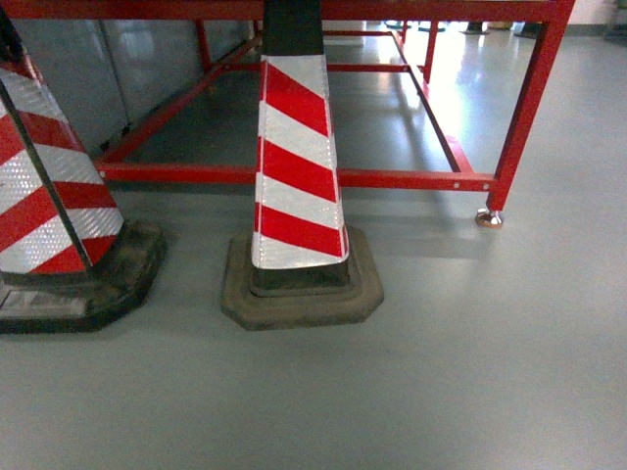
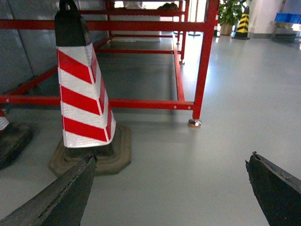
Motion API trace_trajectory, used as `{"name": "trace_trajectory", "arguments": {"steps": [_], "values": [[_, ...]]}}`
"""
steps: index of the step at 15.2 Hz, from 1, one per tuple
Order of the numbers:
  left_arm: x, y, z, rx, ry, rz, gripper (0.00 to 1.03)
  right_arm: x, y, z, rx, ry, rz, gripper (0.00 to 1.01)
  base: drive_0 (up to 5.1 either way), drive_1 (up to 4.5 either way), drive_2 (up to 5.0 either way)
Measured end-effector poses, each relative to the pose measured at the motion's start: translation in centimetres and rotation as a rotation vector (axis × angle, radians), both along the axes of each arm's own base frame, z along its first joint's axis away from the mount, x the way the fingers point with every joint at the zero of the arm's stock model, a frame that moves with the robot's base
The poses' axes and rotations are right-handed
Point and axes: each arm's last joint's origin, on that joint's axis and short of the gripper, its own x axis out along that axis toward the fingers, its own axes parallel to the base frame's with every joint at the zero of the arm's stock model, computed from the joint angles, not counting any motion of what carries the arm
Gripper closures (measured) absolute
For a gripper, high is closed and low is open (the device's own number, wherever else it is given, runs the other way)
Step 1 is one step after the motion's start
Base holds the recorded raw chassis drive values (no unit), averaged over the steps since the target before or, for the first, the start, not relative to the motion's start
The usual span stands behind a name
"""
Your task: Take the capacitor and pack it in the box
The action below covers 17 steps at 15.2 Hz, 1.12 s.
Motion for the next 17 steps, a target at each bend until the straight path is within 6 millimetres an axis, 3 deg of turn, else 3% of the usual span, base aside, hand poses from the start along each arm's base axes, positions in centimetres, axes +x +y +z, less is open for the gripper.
{"name": "trace_trajectory", "arguments": {"steps": [8, 17], "values": [[0.00, 0.00, 0.01, 0.000, -0.001, 0.000, 0.59, 0.00, 0.00, 0.05, 0.000, -0.005, 0.000, 0.03, 0.0, 4.22, -4.3], [0.00, 0.00, 0.00, 0.000, 0.000, 0.002, 0.59, 0.00, 0.00, 0.04, 0.000, -0.004, 0.000, 0.03, 0.0, 0.00, 0.0]]}}
